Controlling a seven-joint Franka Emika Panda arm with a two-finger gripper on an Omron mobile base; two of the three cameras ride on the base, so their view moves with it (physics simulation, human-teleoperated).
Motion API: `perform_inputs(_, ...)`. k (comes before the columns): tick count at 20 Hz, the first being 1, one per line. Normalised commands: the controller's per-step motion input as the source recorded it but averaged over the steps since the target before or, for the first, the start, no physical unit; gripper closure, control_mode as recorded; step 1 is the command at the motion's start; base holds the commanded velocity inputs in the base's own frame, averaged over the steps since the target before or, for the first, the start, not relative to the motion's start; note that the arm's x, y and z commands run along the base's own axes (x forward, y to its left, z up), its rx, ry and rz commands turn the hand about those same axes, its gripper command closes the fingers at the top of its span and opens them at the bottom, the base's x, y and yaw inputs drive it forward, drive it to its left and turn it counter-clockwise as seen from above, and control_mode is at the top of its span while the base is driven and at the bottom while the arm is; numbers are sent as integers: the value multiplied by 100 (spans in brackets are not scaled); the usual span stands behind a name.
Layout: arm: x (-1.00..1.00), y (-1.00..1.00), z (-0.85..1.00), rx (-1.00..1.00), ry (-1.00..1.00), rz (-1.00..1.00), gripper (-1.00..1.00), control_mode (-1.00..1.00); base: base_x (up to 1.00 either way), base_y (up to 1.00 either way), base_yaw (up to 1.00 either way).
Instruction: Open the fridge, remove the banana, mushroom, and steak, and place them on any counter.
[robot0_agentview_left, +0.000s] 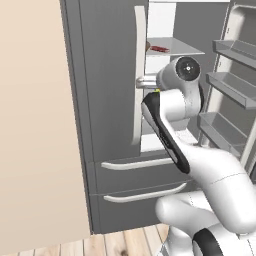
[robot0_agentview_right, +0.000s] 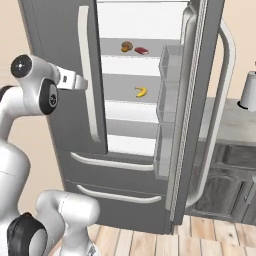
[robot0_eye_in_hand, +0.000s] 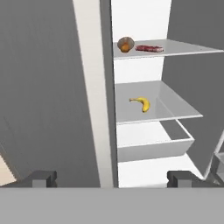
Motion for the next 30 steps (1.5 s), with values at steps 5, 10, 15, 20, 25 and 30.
perform_inputs(5, 49, 8, 0, 0, -11, 0, -100, -100, 0, 0, 0)
perform_inputs(10, 39, 0, 0, 0, 0, 0, -100, -100, 0, 0, 0)
perform_inputs(15, 53, 0, 0, 0, 0, 0, -100, -100, 0, 0, 0)
perform_inputs(20, 60, 0, -6, 0, 0, 0, -100, -100, 0, 0, 0)
perform_inputs(25, 68, 0, -20, 0, 0, 0, -100, -100, 0, 0, 0)
perform_inputs(30, 71, 1, -21, 0, 0, 0, -100, -100, 0, 0, 0)
